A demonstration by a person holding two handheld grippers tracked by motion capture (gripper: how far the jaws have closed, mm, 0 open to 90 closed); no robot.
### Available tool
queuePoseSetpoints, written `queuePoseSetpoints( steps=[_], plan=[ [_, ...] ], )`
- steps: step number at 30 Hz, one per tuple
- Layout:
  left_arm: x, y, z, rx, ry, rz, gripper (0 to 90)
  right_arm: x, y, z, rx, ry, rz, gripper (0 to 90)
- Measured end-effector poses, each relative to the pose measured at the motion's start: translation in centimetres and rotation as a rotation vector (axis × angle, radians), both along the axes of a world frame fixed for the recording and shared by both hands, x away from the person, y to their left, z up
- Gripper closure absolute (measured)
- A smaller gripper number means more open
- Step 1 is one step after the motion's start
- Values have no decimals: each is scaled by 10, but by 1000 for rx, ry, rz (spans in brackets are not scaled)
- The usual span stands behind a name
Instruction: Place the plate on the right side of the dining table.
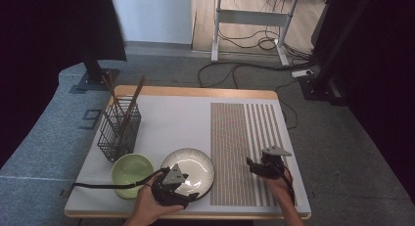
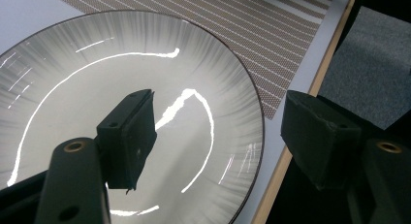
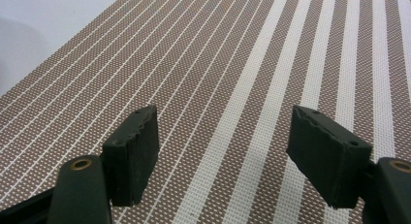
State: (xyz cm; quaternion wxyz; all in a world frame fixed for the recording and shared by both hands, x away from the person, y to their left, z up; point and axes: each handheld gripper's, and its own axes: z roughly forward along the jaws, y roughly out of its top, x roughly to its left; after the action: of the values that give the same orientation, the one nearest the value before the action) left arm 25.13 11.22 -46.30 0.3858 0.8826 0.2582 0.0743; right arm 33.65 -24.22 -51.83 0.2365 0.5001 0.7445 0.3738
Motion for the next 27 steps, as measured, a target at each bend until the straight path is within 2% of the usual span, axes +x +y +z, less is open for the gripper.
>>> queuePoseSetpoints(
  steps=[11,21,27],
  plan=[
    [0,-5,-10,22,7,-8,282,0,0,-1,-3,5,1,267],
    [1,-6,-13,26,5,-5,283,1,0,-1,-5,10,3,267],
    [2,-7,-16,42,-4,0,285,1,0,-2,-7,13,4,267]
  ],
)
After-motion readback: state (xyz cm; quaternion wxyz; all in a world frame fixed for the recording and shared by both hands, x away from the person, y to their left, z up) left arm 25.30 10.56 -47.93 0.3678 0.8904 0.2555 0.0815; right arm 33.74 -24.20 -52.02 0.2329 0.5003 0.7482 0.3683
